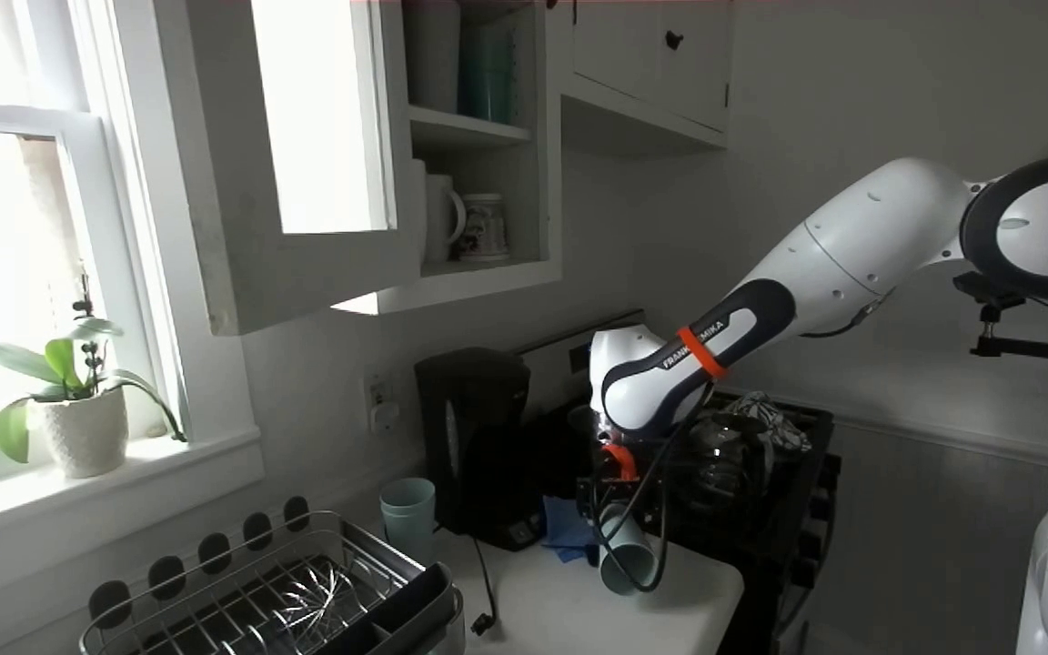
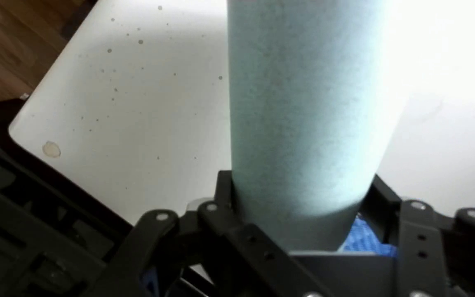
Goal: Turn the cup close to the edge upside down, then put it in the cabinet
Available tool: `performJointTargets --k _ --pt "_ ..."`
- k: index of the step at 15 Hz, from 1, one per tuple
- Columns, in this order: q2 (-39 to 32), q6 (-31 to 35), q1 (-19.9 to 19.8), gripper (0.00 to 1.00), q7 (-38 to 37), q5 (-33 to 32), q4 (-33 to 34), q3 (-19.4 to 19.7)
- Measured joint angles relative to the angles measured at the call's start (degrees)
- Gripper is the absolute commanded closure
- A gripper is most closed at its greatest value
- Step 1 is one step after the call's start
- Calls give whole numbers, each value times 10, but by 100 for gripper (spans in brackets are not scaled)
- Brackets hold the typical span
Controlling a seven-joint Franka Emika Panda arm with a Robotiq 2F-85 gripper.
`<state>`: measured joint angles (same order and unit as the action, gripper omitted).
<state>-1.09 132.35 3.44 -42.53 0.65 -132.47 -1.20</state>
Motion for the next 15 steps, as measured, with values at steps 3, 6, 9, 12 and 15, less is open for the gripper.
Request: performJointTargets --k 3,6,9,12,15 --pt "42 -38 11 50 -1 -77 11 -20" --pt "91 -70 13 50 2 -149 20 -45" --pt "134 -76 12 50 13 -214 23 -65" --pt "172 -73 11 50 26 -273 22 -80" --pt "206 -56 10 50 35 -323 22 -96"
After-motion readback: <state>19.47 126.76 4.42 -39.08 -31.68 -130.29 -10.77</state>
